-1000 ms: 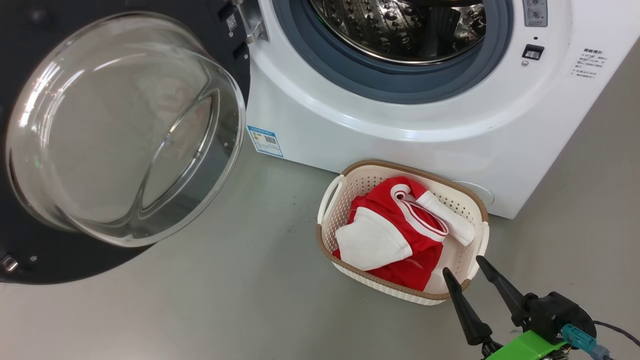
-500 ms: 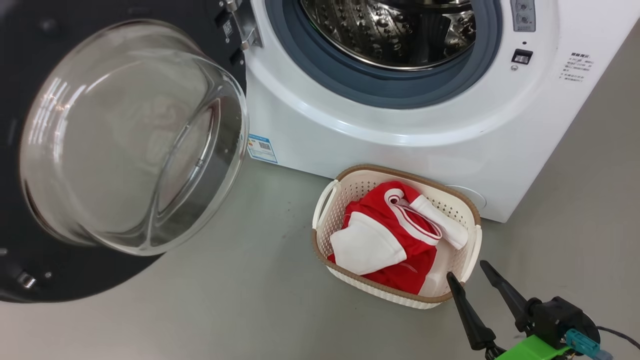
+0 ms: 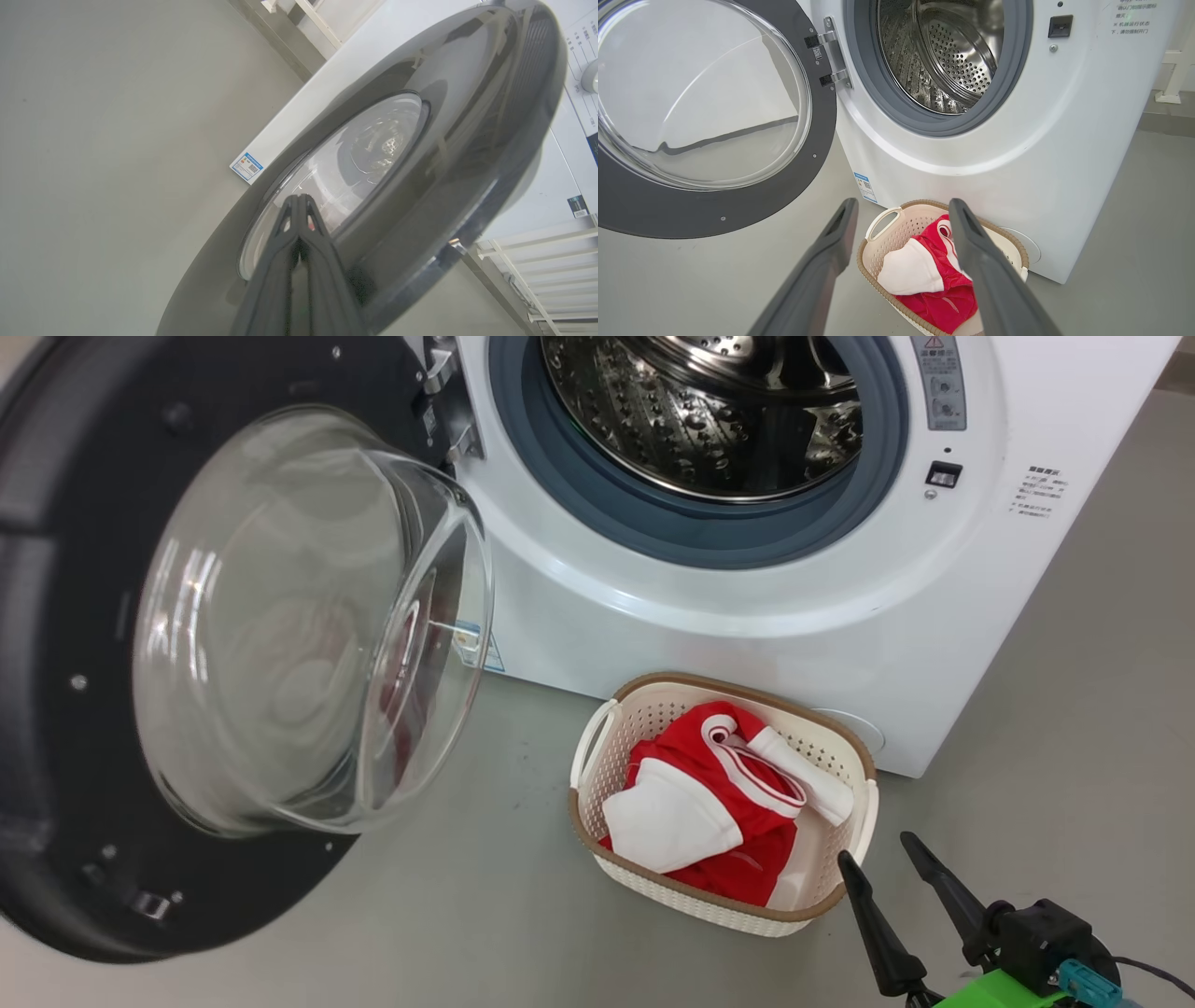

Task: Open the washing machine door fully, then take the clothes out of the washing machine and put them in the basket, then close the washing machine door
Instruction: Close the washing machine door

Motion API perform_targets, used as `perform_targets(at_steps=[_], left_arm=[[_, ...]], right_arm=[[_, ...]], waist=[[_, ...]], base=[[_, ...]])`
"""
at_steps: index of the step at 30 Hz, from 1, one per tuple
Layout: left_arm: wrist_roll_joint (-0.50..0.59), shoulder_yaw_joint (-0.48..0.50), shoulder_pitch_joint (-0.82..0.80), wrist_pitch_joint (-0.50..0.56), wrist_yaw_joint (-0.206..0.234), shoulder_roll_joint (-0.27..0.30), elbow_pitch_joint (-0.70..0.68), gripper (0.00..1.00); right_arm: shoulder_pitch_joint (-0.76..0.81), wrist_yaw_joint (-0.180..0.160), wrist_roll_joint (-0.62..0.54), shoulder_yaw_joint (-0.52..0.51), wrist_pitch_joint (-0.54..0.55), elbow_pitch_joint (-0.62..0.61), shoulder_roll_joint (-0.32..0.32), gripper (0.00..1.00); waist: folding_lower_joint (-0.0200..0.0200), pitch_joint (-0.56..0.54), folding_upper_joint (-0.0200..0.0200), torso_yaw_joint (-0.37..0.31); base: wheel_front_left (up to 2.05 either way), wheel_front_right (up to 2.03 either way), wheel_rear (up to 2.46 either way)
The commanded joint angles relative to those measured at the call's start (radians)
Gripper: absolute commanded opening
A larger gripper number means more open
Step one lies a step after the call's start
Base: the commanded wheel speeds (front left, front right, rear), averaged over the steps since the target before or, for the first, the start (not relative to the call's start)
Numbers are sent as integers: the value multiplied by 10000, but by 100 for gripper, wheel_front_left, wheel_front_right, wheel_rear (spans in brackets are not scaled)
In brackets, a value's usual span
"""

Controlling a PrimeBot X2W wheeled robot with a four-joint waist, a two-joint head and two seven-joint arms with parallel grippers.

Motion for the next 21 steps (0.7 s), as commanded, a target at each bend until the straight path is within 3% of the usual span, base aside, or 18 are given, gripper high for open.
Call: perform_targets(at_steps=[1,9,21], left_arm=[[-253,158,14,237,-67,628,-525,0],[-1164,-396,889,705,-67,899,-2114,0],[-2308,-1324,1233,664,-67,858,-3996,0]], right_arm=[[10,48,-75,156,-65,-220,-32,100],[48,48,-55,97,-65,-202,75,100],[66,48,-65,50,-65,-187,99,100]], waist=[[-1,-63,0,-62],[-1,-217,0,-386],[-1,-301,0,-836]], base=[[0,0,0],[0,0,0],[0,0,0]])
